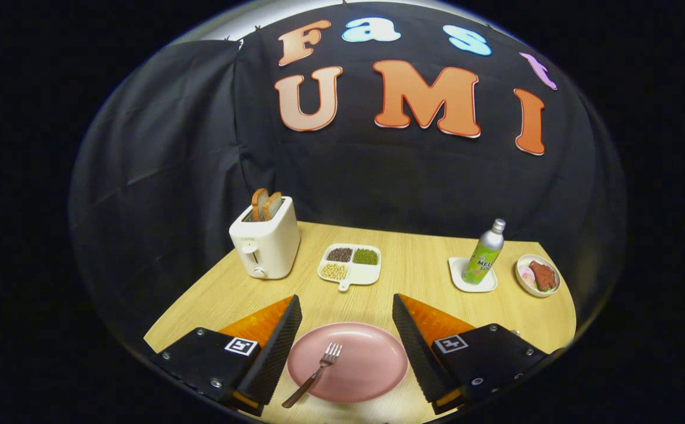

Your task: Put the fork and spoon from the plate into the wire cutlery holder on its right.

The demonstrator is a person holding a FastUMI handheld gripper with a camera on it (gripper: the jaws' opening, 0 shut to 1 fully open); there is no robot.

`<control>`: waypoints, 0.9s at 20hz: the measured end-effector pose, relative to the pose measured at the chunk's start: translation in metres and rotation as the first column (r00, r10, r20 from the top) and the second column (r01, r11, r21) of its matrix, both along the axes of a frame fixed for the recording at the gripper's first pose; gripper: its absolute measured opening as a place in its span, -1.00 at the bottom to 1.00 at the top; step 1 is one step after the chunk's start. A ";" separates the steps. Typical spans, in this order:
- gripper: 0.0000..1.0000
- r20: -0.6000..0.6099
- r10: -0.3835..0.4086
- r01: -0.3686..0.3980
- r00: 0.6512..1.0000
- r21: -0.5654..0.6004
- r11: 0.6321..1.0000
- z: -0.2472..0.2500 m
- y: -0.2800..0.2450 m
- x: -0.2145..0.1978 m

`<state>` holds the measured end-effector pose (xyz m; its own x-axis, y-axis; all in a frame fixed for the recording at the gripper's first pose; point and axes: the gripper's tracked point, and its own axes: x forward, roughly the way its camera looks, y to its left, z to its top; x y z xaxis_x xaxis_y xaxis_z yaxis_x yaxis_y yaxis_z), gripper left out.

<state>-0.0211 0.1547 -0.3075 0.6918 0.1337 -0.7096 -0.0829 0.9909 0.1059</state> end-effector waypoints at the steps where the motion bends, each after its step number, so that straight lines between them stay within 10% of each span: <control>1: 0.87 -0.027 -0.002 0.003 1.000 0.002 1.000 -0.008 0.003 -0.004; 12: 0.79 -0.374 -0.036 0.035 0.927 -0.010 0.999 -0.109 0.032 -0.084; 18: 0.34 -0.515 -0.038 0.038 0.856 -0.011 0.999 -0.139 0.040 -0.115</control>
<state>-0.1365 0.1947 -0.4464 0.2322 0.1144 -0.9659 0.0209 0.9922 0.1225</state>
